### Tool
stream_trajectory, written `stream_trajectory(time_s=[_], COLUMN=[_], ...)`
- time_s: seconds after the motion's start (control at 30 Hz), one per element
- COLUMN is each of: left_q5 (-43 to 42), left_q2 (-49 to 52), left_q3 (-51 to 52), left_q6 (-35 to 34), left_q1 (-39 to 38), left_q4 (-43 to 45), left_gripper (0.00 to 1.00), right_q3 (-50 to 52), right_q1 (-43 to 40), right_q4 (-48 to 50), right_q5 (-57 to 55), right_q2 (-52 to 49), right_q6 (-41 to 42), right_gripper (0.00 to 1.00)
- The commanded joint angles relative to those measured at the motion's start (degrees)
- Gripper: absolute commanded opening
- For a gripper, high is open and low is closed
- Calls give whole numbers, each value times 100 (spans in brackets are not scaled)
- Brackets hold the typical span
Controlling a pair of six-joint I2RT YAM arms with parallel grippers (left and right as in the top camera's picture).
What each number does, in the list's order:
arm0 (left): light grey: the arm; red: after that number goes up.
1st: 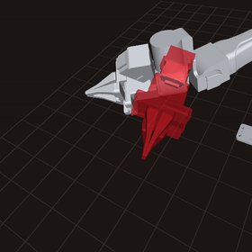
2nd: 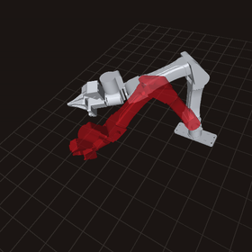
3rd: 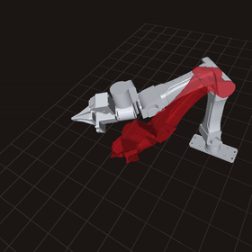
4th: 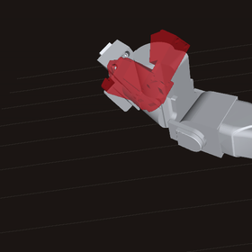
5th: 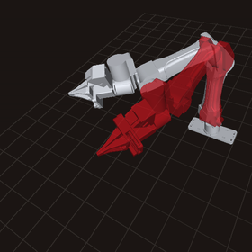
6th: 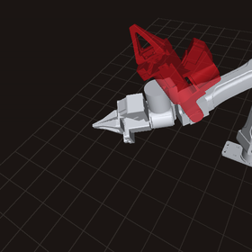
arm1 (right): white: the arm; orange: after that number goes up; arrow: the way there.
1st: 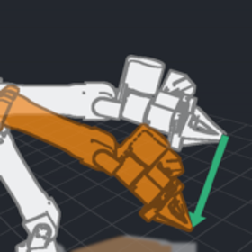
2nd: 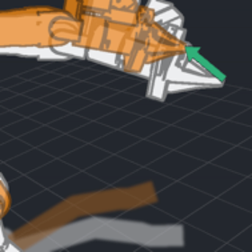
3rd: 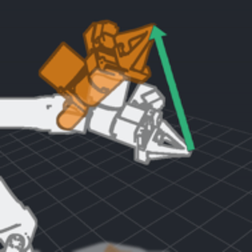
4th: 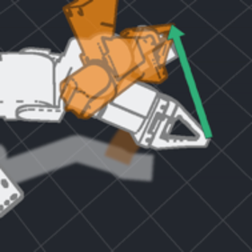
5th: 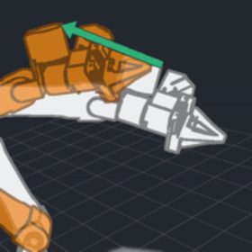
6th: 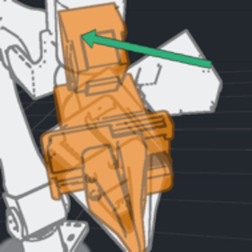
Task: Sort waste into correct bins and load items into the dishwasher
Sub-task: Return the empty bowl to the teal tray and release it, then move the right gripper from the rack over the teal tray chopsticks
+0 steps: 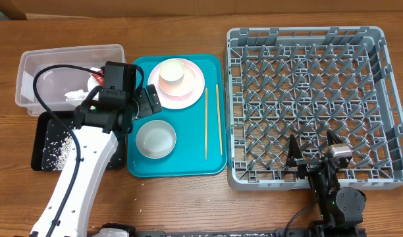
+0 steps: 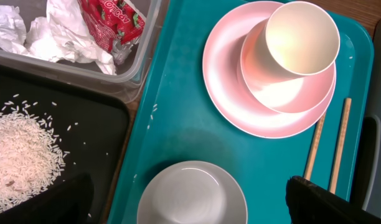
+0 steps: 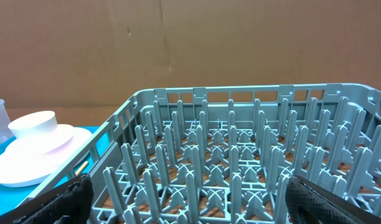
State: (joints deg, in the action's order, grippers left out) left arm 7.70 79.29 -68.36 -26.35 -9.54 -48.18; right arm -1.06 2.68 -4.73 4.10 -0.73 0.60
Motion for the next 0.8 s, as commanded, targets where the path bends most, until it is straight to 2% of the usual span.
stream_trajectory(time_s=[0.0,0.6,0.77], left_q5=[129,129,129], left_q2=[-59,-59,-59], left_q3=[-72,-72,-72], left_q6=[129,129,129], left_q1=[13,11,11], left_q4=[2,2,2], left_gripper=[100,100,100], right_q3=[61,61,61], right_q1=[20,20,20], right_q4=[28,59,457], right_q5=[0,203,299], right_q2=[50,50,50], right_q6=[-22,-20,-17], right_gripper=[100,100,100])
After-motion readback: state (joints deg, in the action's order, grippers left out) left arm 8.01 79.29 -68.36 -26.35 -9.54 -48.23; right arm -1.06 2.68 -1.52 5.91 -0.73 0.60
